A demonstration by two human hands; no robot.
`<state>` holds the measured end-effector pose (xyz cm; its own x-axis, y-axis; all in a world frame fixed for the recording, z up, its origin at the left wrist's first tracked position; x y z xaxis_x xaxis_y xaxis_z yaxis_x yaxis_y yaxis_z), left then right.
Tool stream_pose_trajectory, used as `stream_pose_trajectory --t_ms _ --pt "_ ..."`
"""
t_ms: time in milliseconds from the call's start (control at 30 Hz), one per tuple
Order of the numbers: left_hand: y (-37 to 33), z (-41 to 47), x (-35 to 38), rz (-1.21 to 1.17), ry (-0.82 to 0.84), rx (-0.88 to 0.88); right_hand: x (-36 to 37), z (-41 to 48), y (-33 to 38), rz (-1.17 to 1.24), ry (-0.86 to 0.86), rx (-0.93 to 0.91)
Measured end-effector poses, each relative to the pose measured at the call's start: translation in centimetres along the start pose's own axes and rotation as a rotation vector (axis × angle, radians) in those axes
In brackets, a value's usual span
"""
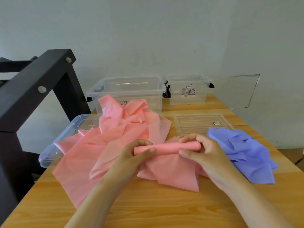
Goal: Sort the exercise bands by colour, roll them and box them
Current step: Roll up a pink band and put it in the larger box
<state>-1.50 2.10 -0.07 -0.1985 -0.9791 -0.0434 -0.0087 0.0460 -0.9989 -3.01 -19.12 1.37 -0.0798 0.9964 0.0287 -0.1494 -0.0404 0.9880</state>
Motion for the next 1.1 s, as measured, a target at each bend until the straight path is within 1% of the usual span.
stream_pose_trajectory --t_ms 100,200,267,333,400,467,567,633,700,800,867,967,1033,1100 --pt "0.1 0.1 -0.5 0.002 0.007 0.025 0.1 0.0 -0.6 0.006 0.022 0.082" --pt "0.1 0.1 -0.7 0.009 0.001 0.032 0.1 0.2 -1.0 0.062 -0.035 0.137" --pt "0.2 0.0 -0.7 0.014 0.015 -0.012 0.0 0.3 -0.8 0.043 -0.036 0.103" --pt "0.3 0.0 -0.6 0.022 0.071 -0.068 0.1 0.2 -0.5 -0.014 -0.009 0.045" --pt "0.3 0.0 -0.5 0.009 0.092 -0.098 0.2 0.1 -0.4 -0.073 0.026 0.004" --pt "0.1 0.1 -0.6 0.0 0.062 -0.083 0.2 0.0 -0.4 -0.096 0.048 -0.002" --pt "-0.4 0.1 -0.6 -0.038 0.012 0.005 0.3 -0.1 -0.7 0.002 0.055 0.086" --pt "-0.7 -0.1 -0.5 -0.092 0.013 0.02 0.3 0.0 -0.6 0.028 0.018 0.103" --pt "-0.5 -0.1 -0.5 -0.109 0.01 0.002 0.3 0.0 -0.5 0.042 -0.017 0.069" --pt "-0.2 -0.1 -0.5 0.037 0.001 -0.034 0.3 -0.2 0.1 0.012 -0.033 -0.03" --pt "-0.5 -0.2 -0.2 0.105 -0.008 -0.014 0.4 -0.4 0.3 0.007 -0.027 -0.074" --pt "-0.9 -0.3 -0.3 0.202 -0.094 0.104 0.5 -0.4 0.3 0.063 0.007 -0.009" --pt "-1.3 -0.5 -0.5 0.266 -0.136 0.174 0.5 -0.3 0.2 0.062 0.0 0.042" --pt "-1.6 -0.6 -0.4 0.239 -0.15 0.186 0.5 -0.1 0.1 0.037 -0.034 0.049"
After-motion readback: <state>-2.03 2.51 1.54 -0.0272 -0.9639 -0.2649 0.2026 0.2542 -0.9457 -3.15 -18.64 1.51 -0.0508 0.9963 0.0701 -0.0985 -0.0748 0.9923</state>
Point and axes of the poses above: each hand's wrist, its own z-axis towards the middle knuckle, its own x-axis out of the palm, y = z × x, the point moved 1 cm from there along z, towards the middle knuckle, and after that the axes turned 6 degrees about z, right-handed, at the moved point
